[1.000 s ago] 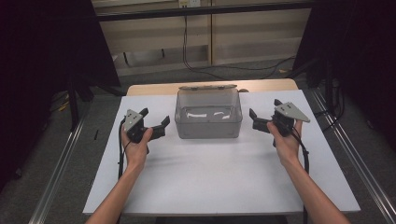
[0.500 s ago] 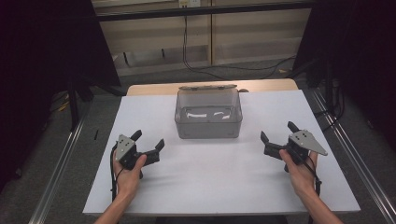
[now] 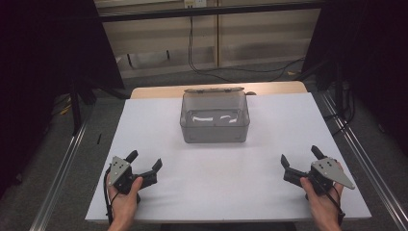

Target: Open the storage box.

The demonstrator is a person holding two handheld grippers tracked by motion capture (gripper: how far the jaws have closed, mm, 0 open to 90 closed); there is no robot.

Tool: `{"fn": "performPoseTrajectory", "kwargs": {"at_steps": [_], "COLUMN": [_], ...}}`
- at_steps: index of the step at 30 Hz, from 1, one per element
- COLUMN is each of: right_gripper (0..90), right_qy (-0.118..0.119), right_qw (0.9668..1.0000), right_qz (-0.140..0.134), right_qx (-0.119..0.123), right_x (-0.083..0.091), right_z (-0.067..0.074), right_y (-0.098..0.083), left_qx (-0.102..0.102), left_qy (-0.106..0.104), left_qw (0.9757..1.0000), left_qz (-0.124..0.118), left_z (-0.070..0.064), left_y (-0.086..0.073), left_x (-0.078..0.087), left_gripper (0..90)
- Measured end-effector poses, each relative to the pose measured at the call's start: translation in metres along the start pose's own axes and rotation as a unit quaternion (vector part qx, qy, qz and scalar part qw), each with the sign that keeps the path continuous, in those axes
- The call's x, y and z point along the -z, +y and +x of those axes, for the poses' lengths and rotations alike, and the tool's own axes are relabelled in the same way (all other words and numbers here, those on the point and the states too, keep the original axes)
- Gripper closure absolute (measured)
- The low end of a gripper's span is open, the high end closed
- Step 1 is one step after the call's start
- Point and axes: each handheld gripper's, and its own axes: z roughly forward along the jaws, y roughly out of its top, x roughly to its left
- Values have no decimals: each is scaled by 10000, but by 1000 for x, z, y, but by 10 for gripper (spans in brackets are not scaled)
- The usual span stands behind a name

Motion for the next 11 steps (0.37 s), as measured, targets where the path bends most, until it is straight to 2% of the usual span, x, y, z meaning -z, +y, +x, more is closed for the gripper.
{"fn": "performPoseTrajectory", "kwargs": {"at_steps": [3, 7, 11], "right_gripper": [0, 0, 0], "right_qy": [15, 98, 187], "right_qw": [10000, 9999, 9998], "right_qz": [-77, 40, 2], "right_qx": [-55, -91, -123], "right_x": [1, -3, -4], "right_z": [1, 5, 9], "right_y": [1, -2, -1], "left_qx": [-25, 40, 31], "left_qy": [17, -89, -35], "left_qw": [10000, 9999, 9999], "left_qz": [-87, -46, -103], "left_z": [0, 2, 5], "left_y": [2, 2, 4], "left_x": [-1, 0, 2], "left_gripper": [26, 26, 28]}}
